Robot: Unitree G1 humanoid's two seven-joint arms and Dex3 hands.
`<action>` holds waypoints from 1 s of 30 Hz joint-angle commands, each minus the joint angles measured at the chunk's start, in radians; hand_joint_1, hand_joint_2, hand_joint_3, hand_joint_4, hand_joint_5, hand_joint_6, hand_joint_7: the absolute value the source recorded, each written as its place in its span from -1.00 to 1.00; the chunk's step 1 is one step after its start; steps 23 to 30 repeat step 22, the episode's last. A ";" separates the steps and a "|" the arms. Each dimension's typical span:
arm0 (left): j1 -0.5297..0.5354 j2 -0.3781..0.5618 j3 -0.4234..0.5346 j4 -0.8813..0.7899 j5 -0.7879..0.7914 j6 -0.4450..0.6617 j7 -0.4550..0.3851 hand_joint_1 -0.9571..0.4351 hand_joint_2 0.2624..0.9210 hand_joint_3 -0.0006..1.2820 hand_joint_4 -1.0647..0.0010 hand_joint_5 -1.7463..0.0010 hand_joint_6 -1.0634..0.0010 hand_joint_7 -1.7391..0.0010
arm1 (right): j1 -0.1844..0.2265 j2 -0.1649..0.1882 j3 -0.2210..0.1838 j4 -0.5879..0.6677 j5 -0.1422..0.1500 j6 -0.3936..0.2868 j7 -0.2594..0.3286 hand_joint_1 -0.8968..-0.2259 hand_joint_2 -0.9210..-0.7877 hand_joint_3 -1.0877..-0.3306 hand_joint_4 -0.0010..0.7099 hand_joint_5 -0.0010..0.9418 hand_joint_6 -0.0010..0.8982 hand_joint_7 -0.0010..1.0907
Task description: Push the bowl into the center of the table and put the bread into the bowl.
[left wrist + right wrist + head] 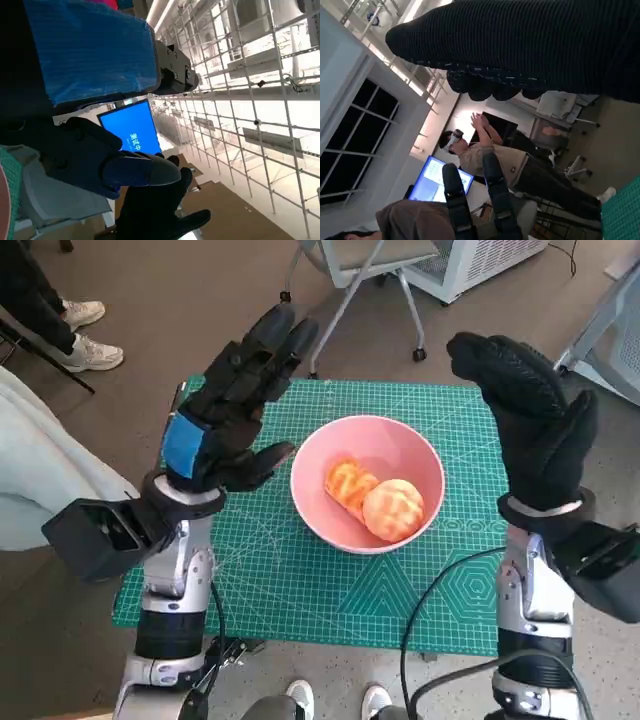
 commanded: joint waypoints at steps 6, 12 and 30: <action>0.010 -0.002 -0.012 -0.030 0.012 0.016 0.016 -0.50 1.00 -0.42 0.68 1.00 0.58 0.86 | 0.004 -0.015 -0.002 0.009 -0.018 0.007 -0.009 -0.25 -1.00 -0.12 -0.36 -0.99 -0.86 0.17; 0.011 -0.004 -0.020 -0.023 0.021 -0.003 0.012 -0.50 1.00 -0.41 0.68 1.00 0.84 0.55 | 0.011 -0.012 0.000 0.002 -0.020 0.010 -0.013 -0.25 -1.00 -0.12 -0.36 -0.99 -0.86 0.17; 0.009 -0.002 -0.026 -0.020 0.025 -0.020 0.001 -0.50 1.00 -0.42 0.69 1.00 1.00 0.35 | 0.014 -0.007 0.004 -0.001 -0.029 0.012 -0.026 -0.24 -1.00 -0.13 -0.37 -1.00 -0.86 0.18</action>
